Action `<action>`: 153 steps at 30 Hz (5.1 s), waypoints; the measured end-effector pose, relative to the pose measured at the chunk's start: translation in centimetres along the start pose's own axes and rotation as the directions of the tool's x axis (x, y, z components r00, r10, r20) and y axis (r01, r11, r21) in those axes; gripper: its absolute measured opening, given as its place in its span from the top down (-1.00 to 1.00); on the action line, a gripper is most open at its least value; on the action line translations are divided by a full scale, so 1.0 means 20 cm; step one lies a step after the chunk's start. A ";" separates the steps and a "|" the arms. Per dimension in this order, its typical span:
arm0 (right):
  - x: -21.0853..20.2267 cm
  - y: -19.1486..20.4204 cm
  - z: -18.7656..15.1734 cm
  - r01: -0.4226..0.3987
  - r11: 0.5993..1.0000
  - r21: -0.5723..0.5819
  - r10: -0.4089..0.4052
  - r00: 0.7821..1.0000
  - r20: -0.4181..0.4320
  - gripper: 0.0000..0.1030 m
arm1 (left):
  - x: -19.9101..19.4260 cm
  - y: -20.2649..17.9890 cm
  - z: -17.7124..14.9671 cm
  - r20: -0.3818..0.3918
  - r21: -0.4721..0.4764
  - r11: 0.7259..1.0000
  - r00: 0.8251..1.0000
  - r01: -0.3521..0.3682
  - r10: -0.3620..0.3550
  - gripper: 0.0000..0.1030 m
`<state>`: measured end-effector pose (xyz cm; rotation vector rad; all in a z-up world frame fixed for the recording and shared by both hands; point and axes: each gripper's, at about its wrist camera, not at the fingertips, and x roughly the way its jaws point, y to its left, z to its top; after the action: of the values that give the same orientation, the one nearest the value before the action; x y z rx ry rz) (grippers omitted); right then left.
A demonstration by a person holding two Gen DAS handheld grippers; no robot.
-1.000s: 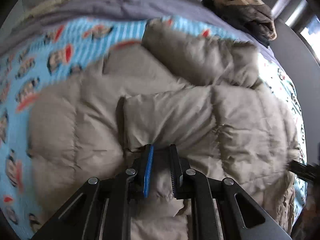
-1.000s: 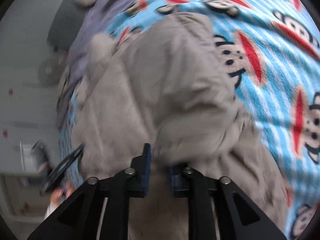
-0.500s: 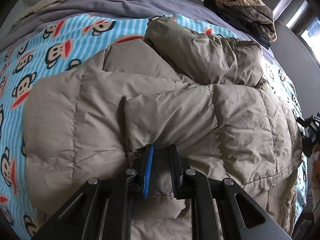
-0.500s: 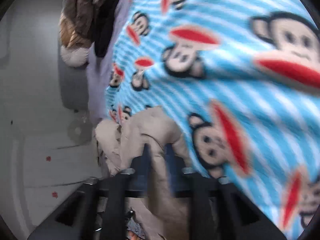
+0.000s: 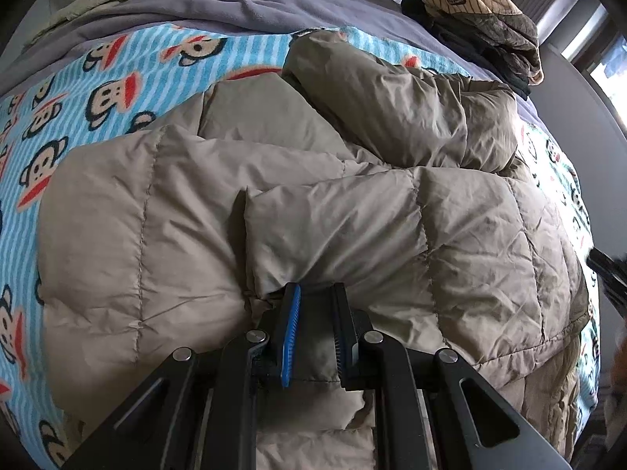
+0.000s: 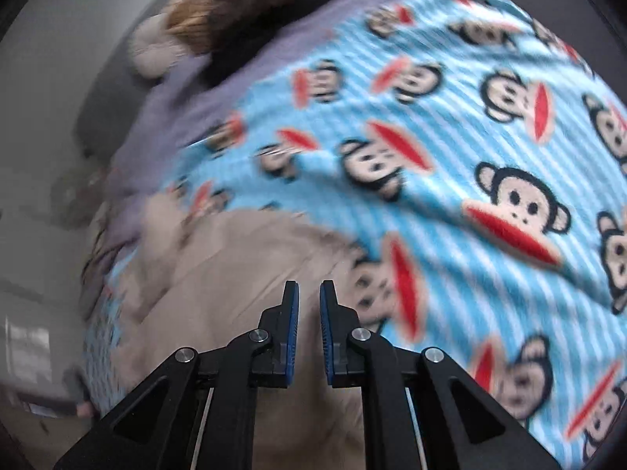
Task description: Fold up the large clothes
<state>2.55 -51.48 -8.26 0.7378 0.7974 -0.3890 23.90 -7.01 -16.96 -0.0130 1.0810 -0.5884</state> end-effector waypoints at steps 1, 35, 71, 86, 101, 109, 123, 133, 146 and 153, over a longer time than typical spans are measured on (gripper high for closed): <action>-0.03 0.04 -0.06 0.000 0.999 -0.053 -0.001 1.000 -0.012 0.77 | 0.00 0.00 0.00 0.000 0.001 1.000 1.000 -0.001 0.001 0.65; -0.14 -0.01 -0.53 -0.028 0.995 -0.096 0.009 0.981 -0.194 0.77 | -0.42 -0.25 -0.37 0.025 0.014 0.988 0.988 -0.151 0.150 -0.68; -0.50 0.09 -1.15 -0.090 0.994 -0.067 0.067 0.956 -0.287 -0.99 | -0.88 -0.10 -1.22 -0.073 -0.034 0.964 0.963 -0.263 0.260 -1.00; -0.77 0.18 -1.41 -0.048 0.999 -0.002 0.046 0.954 -0.297 -0.99 | -1.11 0.07 -1.58 -0.158 -0.115 0.977 0.975 -0.177 0.158 -1.00; -0.82 0.12 -1.53 -0.001 0.992 0.126 0.047 0.932 -0.360 -0.99 | -1.20 0.09 -1.59 -0.137 -0.102 0.981 0.979 -0.164 0.149 -1.00; -0.82 0.03 -1.49 -0.002 0.988 0.155 0.065 0.916 -0.397 -0.99 | -1.11 0.09 -1.63 -0.154 -0.225 0.972 0.988 -0.066 0.032 -1.00; -0.61 -0.34 -1.58 -0.073 0.858 0.509 0.283 0.894 -0.348 -0.99 | -0.83 0.34 -1.69 -0.079 -0.561 0.807 0.958 0.186 -0.276 -1.00; -0.58 -0.37 -1.56 -0.133 0.764 0.631 0.324 0.925 -0.197 -0.48 | -0.77 0.31 -1.55 -0.075 -0.501 0.847 0.966 0.177 -0.247 -0.51; -0.76 -0.21 -1.46 -0.177 0.862 0.474 0.274 0.951 -0.144 0.84 | -1.07 0.33 -1.32 0.070 -0.367 0.888 0.960 0.278 -0.272 0.73; -0.84 0.06 -1.11 -0.247 0.930 0.273 0.289 0.949 -0.125 0.84 | -1.25 0.26 -0.99 0.169 -0.316 0.903 0.954 0.290 -0.247 0.73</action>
<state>-18.87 -33.90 -5.38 1.1175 0.7947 -0.1844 1.44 14.25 -7.50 -0.5021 1.0535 -0.6338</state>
